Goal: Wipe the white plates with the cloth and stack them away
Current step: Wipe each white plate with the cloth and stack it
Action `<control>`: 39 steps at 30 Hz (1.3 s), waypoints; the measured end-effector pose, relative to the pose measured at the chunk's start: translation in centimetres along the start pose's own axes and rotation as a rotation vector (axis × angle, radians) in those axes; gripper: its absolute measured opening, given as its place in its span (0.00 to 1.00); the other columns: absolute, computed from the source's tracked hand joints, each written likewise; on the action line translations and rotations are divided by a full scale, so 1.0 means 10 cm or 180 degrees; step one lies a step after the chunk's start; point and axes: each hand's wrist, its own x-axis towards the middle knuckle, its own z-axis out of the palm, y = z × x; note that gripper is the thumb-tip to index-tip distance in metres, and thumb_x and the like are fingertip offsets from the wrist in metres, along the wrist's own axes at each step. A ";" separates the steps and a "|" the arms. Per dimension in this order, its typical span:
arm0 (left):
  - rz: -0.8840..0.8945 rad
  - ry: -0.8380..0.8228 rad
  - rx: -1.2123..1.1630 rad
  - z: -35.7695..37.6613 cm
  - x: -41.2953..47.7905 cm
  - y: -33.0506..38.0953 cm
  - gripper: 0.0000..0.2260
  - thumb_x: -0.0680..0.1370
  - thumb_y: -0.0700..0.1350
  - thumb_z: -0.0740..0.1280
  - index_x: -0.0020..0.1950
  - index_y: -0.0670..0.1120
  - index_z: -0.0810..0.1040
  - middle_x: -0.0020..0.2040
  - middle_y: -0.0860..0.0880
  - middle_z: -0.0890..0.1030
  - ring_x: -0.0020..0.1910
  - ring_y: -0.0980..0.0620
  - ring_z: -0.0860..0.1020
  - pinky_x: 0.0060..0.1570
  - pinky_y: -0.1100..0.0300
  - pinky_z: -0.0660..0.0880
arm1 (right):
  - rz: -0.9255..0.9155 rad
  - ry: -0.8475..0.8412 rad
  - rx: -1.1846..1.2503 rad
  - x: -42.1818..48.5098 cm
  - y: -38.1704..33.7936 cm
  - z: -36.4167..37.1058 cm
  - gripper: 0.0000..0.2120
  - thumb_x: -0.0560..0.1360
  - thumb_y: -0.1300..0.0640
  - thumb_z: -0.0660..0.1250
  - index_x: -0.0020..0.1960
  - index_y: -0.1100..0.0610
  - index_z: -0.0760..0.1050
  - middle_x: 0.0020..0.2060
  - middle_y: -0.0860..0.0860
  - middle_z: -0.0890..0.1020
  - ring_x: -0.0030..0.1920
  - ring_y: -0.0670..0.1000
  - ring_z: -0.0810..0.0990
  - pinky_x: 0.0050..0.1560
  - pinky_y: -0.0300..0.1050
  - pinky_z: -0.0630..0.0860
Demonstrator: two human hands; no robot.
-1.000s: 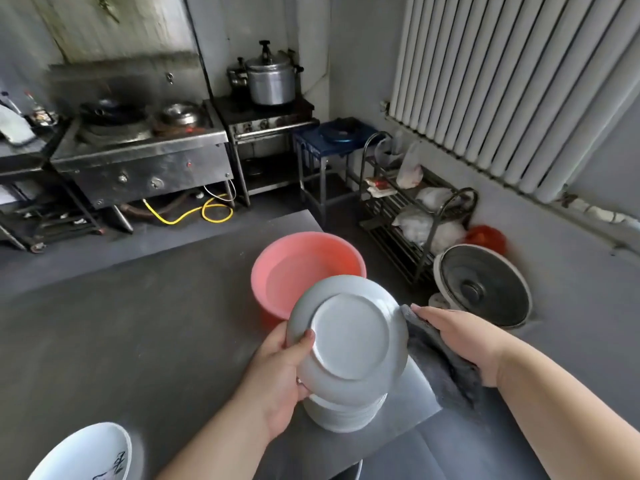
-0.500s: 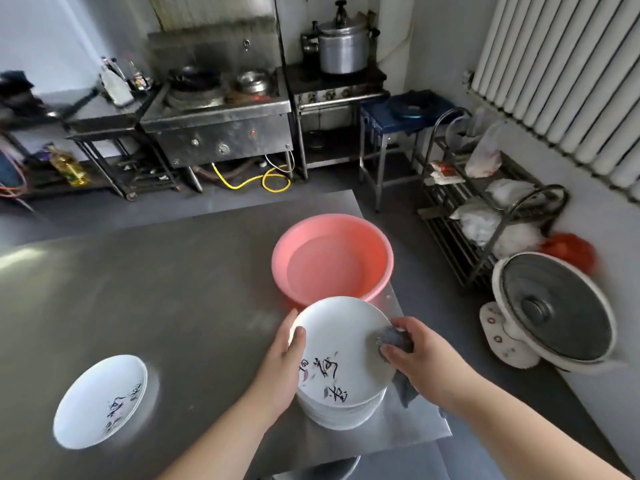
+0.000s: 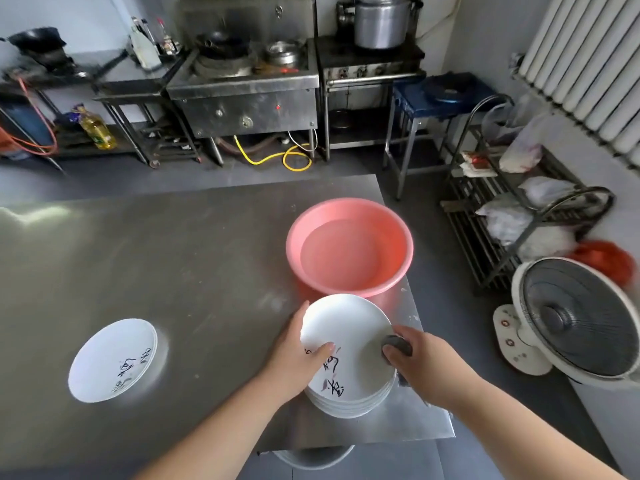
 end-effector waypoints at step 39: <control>-0.1525 0.0544 0.1437 -3.78 -0.25 -3.38 0.19 0.82 0.57 0.63 0.71 0.50 0.73 0.64 0.49 0.82 0.62 0.43 0.80 0.56 0.51 0.77 | -0.0092 -0.0917 -0.1541 1.66 -3.30 3.72 0.25 0.75 0.30 0.61 0.59 0.49 0.75 0.46 0.49 0.83 0.44 0.54 0.84 0.44 0.44 0.79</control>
